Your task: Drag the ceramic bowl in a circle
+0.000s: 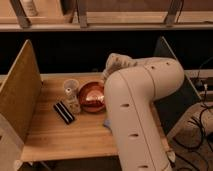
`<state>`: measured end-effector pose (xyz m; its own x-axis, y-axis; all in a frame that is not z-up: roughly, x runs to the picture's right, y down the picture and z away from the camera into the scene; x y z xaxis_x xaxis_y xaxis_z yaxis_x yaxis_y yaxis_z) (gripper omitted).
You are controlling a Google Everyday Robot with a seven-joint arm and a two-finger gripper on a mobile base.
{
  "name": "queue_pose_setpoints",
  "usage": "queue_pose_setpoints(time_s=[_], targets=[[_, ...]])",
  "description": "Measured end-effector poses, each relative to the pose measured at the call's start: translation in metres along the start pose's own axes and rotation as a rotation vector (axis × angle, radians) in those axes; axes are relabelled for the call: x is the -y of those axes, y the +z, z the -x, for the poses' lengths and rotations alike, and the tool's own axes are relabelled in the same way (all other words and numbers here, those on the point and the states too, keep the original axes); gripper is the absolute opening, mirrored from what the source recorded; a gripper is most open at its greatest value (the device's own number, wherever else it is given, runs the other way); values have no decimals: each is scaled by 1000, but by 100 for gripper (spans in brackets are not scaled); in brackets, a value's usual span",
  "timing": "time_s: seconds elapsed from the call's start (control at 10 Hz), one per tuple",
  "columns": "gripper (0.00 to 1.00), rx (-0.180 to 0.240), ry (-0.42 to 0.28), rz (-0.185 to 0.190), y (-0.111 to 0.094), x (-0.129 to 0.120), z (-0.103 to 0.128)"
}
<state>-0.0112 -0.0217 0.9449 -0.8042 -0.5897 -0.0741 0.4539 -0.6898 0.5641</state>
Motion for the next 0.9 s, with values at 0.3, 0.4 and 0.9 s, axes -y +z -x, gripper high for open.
queue_pose_setpoints(time_s=[0.3,0.4,0.9], targets=[[0,110,88,43,-28,-22,63],[0,141,131,79,-38,-39,82],[0,125,213,174,-40,-96,80]])
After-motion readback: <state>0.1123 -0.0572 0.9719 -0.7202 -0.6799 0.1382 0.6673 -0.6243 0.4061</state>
